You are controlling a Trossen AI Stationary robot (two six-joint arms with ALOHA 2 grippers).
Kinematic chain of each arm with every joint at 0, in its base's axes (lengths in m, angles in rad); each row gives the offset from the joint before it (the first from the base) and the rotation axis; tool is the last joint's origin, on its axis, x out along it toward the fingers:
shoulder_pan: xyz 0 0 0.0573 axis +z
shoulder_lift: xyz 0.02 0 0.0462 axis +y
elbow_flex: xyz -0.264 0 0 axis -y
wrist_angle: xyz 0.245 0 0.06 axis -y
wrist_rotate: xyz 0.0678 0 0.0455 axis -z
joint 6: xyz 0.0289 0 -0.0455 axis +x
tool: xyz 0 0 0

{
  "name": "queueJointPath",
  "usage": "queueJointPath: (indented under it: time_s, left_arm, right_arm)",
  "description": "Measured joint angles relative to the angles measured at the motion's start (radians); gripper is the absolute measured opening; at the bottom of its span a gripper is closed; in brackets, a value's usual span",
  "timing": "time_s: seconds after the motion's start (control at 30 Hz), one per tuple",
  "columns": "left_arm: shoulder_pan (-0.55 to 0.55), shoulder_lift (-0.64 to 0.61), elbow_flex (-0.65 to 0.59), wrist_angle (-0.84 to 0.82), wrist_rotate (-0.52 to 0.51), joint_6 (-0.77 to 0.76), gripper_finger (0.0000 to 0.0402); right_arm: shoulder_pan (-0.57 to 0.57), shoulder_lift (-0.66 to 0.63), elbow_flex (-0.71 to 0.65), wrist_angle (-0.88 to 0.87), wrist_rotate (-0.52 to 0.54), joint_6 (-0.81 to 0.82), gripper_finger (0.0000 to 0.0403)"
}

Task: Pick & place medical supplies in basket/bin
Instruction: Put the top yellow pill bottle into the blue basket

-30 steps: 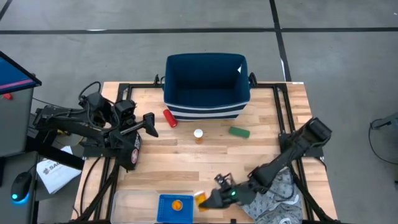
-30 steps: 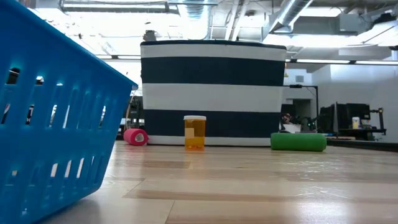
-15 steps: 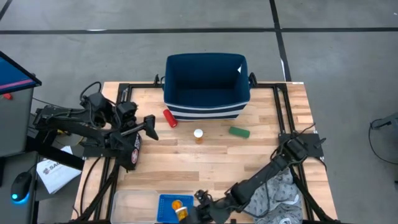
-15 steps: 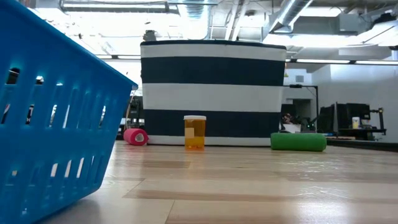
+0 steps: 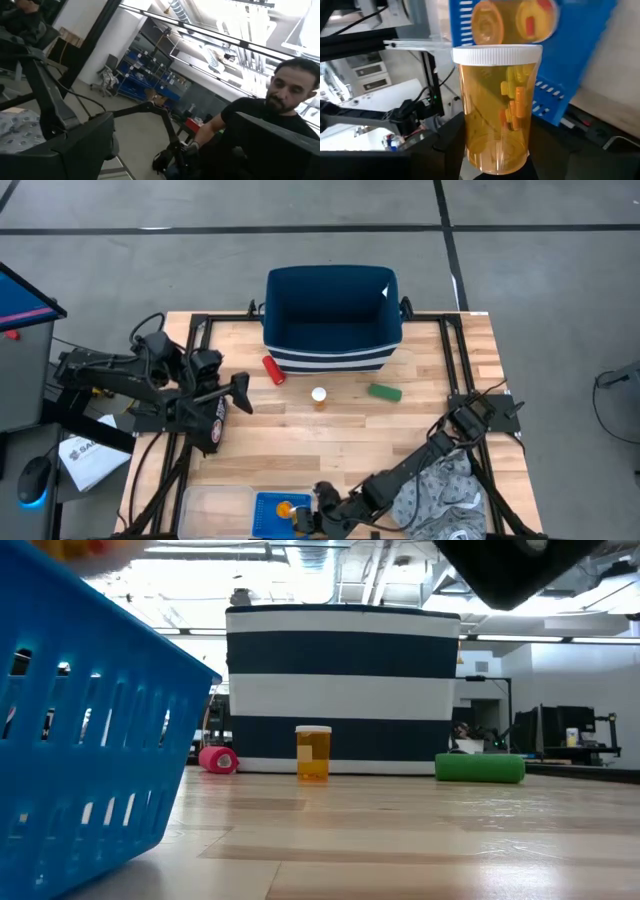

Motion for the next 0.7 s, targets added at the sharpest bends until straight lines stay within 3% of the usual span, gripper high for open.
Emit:
queueJointPath:
  time_s: [0.5, 0.7]
  left_arm:
    - [-0.045, 0.000, 0.000, 0.001, -0.005, 0.000, 0.0400]
    - [-0.045, 0.000, 0.000, 0.001, -0.005, 0.000, 0.0400]
  right_arm:
    - [-0.044, -0.003, 0.000, -0.112, -0.037, 0.000, 0.0222]
    - [-0.055, -0.003, 0.000, -0.079, -0.062, -0.035, 0.0252]
